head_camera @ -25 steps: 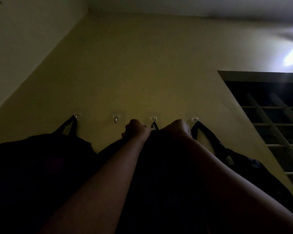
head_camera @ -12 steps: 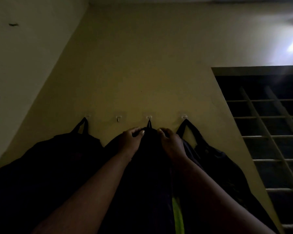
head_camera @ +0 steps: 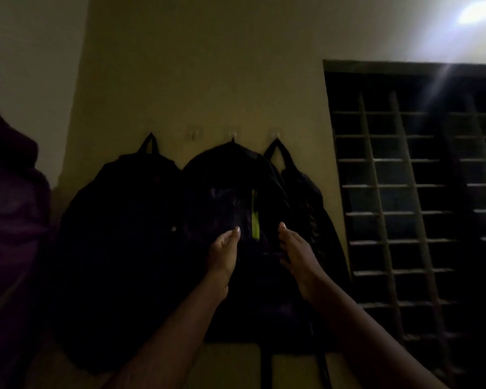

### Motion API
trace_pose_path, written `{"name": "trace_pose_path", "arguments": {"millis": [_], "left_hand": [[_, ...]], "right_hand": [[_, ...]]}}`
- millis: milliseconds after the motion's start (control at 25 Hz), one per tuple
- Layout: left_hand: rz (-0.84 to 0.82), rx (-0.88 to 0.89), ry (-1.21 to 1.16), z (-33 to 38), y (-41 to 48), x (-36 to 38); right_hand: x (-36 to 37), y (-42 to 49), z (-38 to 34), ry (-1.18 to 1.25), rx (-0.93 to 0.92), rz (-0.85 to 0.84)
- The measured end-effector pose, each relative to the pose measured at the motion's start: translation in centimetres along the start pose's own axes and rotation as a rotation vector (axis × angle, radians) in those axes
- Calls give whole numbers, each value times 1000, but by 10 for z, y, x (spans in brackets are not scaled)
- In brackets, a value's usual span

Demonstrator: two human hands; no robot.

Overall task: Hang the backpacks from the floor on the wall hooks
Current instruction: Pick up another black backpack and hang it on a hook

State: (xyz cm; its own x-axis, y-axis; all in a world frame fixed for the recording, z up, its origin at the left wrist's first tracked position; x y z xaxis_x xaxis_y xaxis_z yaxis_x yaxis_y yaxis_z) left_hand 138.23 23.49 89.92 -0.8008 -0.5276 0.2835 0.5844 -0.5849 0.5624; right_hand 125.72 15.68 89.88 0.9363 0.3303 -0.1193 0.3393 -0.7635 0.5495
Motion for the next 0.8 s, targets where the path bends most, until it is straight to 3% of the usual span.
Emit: {"name": "trace_pose_path", "arguments": {"millis": [160,400,600,800], "left_hand": [[2,-128,-33,-36,-106,-7],[36,-439,-95,-117,-260,2],[9,-668,-55,-171,-385,47],[-7,-850,-40,-221,-477,88]], "right_hand": [[-28,-115,40,1,155,-81],[-96,-262,114,-22,406,-68],[-172,-366,170,-8,662,-48],[-235,-435,226,1,804,-8]]}}
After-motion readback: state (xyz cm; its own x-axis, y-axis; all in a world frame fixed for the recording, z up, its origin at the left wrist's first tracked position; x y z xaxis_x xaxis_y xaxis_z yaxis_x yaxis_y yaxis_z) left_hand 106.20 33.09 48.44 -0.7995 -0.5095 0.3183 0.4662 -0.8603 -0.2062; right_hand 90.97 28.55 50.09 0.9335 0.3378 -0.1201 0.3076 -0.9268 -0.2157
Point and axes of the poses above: each hand's wrist, its own y-axis towards the middle knuckle, its own x-axis out of the palm, z = x × y, the point moved 5 cm from there along y, towards the middle knuckle, and after that the axes turned 15 degrees about -y, right-handed, at the moved point
